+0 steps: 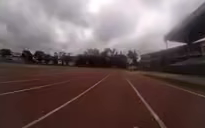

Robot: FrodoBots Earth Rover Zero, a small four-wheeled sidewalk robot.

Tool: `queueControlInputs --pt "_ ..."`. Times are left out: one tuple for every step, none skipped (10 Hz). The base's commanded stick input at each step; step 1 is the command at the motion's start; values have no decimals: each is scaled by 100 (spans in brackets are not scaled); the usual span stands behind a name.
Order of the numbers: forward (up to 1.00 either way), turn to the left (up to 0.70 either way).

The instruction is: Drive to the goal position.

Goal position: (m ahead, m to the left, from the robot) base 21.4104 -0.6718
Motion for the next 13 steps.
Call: queueControlInputs --pt "70 0" --pt "70 0" --pt "70 0" --pt "70 0" --pt "70 0" --pt "70 0" --pt "70 0" --pt "70 0" --pt "70 0" --pt "70 0" --pt "70 0" --pt "70 0" --pt "70 0"
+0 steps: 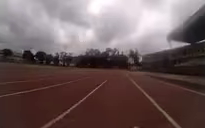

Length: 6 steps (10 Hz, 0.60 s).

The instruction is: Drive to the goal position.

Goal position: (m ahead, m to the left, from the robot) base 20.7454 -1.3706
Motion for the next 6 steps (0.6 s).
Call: queueControlInputs --pt "70 0" --pt "70 0" --pt "70 0" --pt "70 0" --pt "70 0" --pt "70 0"
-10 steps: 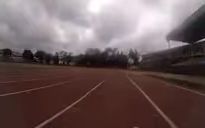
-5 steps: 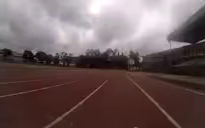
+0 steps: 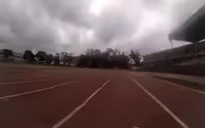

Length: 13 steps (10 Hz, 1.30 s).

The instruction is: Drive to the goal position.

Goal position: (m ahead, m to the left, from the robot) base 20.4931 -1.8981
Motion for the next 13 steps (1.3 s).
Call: queueControlInputs --pt "70 0" --pt "70 0" --pt "70 0" --pt "70 0" --pt "70 0" --pt "70 0" --pt "70 0" --pt "70 0" --pt "70 0" --pt "70 0" --pt "70 0" --pt "70 0" --pt "70 0"
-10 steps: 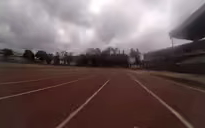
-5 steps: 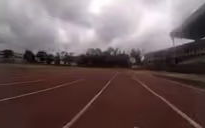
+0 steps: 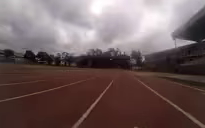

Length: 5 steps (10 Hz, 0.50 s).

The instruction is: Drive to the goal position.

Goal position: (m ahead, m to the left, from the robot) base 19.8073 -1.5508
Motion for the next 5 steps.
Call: queueControlInputs --pt "70 0" --pt "70 0" --pt "70 0" --pt "70 0" --pt "70 0"
